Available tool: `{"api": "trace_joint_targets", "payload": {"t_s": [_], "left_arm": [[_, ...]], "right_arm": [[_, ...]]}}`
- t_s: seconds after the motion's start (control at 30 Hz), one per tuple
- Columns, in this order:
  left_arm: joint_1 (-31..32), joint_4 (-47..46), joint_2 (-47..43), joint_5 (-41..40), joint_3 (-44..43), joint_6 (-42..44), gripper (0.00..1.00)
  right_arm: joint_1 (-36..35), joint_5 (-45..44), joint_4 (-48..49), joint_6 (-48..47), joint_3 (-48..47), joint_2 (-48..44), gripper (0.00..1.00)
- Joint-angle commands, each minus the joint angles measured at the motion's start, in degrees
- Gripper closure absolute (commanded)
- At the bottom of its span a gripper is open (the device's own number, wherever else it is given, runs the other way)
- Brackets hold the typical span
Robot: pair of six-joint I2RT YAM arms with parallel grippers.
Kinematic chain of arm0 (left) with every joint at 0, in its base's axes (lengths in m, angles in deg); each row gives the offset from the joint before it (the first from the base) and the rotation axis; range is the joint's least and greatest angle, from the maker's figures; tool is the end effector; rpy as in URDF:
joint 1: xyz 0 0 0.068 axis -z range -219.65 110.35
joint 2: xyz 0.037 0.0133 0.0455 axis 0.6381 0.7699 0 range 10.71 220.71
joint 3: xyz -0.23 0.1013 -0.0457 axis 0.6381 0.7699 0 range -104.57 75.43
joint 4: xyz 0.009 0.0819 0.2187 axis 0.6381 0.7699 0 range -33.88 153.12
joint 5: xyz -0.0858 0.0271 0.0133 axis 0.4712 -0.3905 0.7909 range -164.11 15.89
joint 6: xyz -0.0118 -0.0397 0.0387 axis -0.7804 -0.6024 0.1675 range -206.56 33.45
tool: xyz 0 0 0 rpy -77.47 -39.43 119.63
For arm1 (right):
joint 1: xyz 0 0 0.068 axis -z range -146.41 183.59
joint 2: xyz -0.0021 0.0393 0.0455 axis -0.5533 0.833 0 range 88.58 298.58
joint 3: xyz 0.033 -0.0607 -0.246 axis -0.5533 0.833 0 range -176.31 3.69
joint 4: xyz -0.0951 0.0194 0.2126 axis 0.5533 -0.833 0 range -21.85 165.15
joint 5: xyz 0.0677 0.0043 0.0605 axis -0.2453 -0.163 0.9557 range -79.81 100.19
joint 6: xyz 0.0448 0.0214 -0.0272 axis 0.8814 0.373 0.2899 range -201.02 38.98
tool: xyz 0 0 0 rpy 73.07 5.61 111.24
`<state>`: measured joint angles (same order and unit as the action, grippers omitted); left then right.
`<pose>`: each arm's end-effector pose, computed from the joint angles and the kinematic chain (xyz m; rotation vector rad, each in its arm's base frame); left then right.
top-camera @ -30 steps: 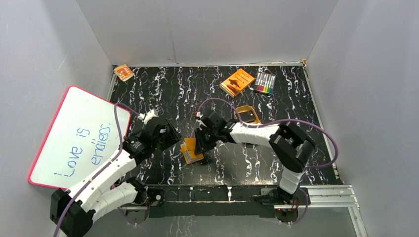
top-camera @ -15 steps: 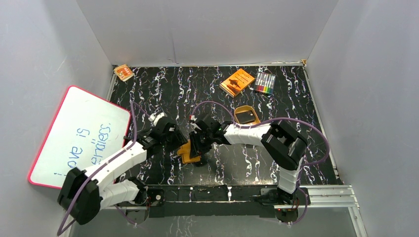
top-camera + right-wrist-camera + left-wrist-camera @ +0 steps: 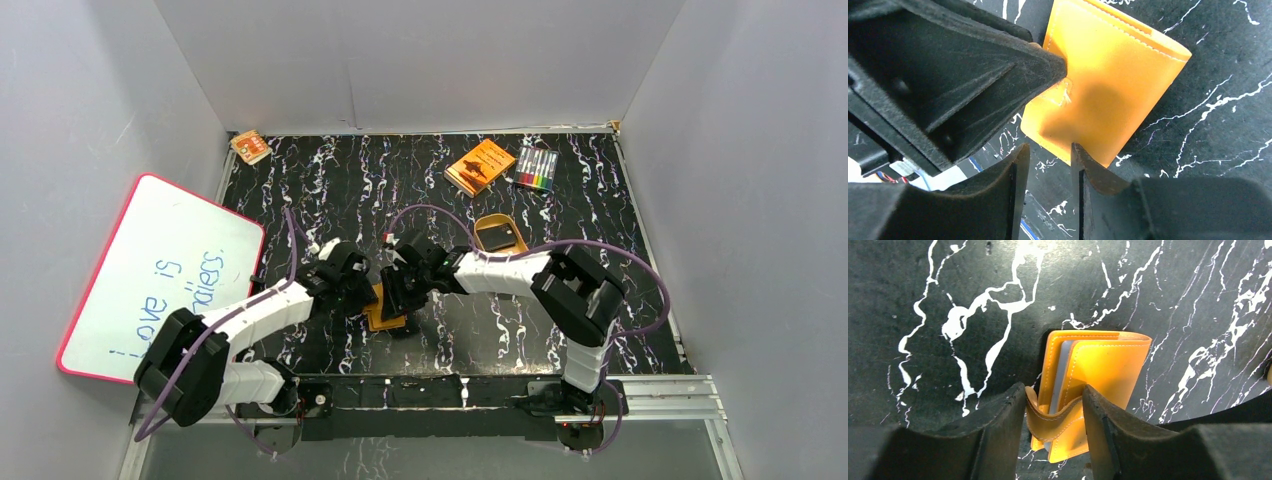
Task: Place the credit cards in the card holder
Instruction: Close the card holder at the center of the board.
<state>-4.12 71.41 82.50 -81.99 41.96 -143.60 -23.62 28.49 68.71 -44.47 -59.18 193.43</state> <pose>0.1792 -0.1213 0.1696 -0.5356 2.5080 -0.4875 0.1830 0.3070 0.1687 -0.6420 2.6073 1.0378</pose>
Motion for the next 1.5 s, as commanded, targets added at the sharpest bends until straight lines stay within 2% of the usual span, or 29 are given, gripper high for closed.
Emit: {"api": "trace_joint_targets", "payload": {"t_s": [0.0, 0.23, 0.4, 0.57, 0.8, 1.07, 1.47], "left_arm": [[0.0, 0.8, 1.1, -2.0, 1.2, 1.2, 0.61], [0.1, 1.6, 1.1, -3.5, 3.4, 1.8, 0.81], [0.1, 1.0, 0.4, -3.7, 5.6, 1.1, 0.9], [0.0, 1.4, -0.4, -4.5, 7.1, 0.2, 1.0], [0.1, 3.0, -1.9, -6.6, 9.1, -2.8, 1.0], [-0.4, 3.0, -2.8, -6.6, 11.3, -6.2, 1.0], [-2.5, 4.4, -4.1, -4.9, 13.6, -8.8, 1.0]], "right_arm": [[-0.2, -3.0, -1.7, -0.1, 0.9, -4.2, 0.53], [1.8, -5.3, -0.1, 3.3, 6.5, -10.9, 0.45], [4.8, -2.2, 8.8, 9.5, 13.7, -13.9, 0.38], [6.8, 2.9, 16.9, 14.9, 17.6, -12.3, 0.34], [7.2, 6.3, 25.9, 21.1, 19.6, -8.1, 0.31], [7.2, 7.0, 28.3, 24.1, 19.3, -3.6, 0.3], [6.1, 9.4, 36.9, 29.8, 21.5, 1.0, 0.36]]}}
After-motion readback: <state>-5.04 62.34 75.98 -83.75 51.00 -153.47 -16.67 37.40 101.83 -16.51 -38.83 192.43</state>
